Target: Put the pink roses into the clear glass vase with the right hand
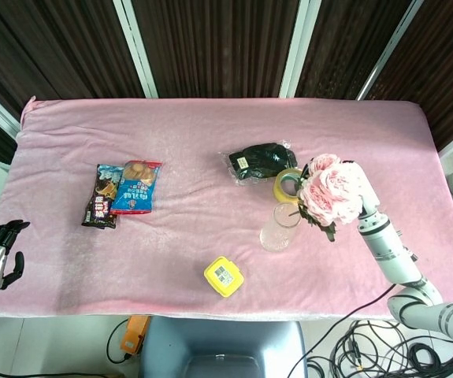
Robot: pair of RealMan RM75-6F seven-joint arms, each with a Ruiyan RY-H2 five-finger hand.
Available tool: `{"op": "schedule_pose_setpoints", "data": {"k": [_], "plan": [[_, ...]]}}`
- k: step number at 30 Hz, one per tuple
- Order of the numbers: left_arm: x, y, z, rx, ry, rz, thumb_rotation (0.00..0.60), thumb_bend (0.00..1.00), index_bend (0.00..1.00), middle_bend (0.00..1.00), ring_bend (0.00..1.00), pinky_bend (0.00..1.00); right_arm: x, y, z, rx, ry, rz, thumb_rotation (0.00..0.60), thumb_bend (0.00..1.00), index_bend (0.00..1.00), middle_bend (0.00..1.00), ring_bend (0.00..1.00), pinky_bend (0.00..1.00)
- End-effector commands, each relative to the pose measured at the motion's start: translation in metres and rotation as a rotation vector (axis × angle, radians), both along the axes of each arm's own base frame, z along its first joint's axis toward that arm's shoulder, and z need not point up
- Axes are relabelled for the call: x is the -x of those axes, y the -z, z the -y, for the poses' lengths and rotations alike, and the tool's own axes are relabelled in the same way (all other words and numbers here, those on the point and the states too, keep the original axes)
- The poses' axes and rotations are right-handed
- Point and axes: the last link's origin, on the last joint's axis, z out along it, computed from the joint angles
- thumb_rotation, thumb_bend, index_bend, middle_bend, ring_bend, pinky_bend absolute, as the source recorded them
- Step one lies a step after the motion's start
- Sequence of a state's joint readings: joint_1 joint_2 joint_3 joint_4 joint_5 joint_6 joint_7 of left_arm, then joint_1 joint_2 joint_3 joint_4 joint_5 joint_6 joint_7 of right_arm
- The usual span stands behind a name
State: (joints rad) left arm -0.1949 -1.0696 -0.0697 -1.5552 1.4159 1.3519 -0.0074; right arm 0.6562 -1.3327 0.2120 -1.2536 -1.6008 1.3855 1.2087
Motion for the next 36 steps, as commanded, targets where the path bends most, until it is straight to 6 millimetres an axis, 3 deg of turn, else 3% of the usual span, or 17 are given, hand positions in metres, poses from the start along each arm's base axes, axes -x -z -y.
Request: {"op": "schedule_pose_setpoints", "data": {"k": [1, 9, 13, 24, 27, 36], "plan": [[0.0, 0.0, 0.0, 0.0, 0.0, 0.001, 0.6, 0.64, 0.19, 0.15, 0.16, 0.37, 0.005, 0.009, 0.004, -0.027, 0.021, -0.007, 0.6, 0.26, 0.82, 0.63, 0.58, 0.65], [0.0, -0.001, 0.0, -0.001, 0.0, 0.001, 0.6, 0.64, 0.19, 0.15, 0.16, 0.37, 0.022, 0.024, 0.011, -0.105, 0.061, -0.06, 0.6, 0.26, 0.65, 0.6, 0.46, 0.56], [0.0, 0.0, 0.0, -0.001, -0.001, 0.001, 0.6, 0.64, 0.19, 0.15, 0.16, 0.37, 0.028, 0.029, 0.013, -0.146, 0.076, -0.079, 0.6, 0.26, 0.57, 0.5, 0.34, 0.51], [0.0, 0.0, 0.0, 0.0, -0.001, 0.0, 0.6, 0.64, 0.19, 0.15, 0.16, 0.37, 0.04, 0.035, 0.011, -0.215, 0.082, -0.125, 0.6, 0.26, 0.19, 0.16, 0.02, 0.21], [0.0, 0.0, 0.0, 0.0, -0.001, 0.0, 0.6, 0.64, 0.19, 0.15, 0.16, 0.37, 0.042, 0.033, 0.01, -0.221, 0.087, -0.121, 0.6, 0.26, 0.12, 0.1, 0.0, 0.17], [0.0, 0.0, 0.0, 0.004, -0.002, -0.002, 0.6, 0.64, 0.19, 0.15, 0.16, 0.37, 0.052, 0.029, 0.003, -0.225, 0.098, -0.145, 0.6, 0.26, 0.05, 0.05, 0.0, 0.12]]}}
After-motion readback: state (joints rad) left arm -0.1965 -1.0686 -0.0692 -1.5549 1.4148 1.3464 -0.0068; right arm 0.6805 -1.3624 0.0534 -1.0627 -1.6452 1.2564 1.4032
